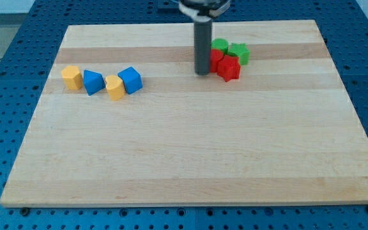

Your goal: Move the green circle along with the red circle slightly to down

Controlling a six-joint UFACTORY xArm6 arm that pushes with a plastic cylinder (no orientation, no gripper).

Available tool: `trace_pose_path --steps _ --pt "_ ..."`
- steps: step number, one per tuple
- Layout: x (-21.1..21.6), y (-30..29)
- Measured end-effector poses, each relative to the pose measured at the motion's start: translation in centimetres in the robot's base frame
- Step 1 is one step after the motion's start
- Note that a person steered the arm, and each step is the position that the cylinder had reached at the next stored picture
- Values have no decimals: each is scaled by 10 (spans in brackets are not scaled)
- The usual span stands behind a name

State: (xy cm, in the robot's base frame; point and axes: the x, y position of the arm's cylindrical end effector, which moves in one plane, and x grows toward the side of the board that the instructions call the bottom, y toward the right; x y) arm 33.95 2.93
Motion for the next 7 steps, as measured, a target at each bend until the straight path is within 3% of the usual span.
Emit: trace_pose_path --steps 1,2,3,4,5,7 --pt "-2 4" --pt "-12 -73" --pt "-69 -104" --pt "-119 -61" --pt "-127 9" --pt "-93 37"
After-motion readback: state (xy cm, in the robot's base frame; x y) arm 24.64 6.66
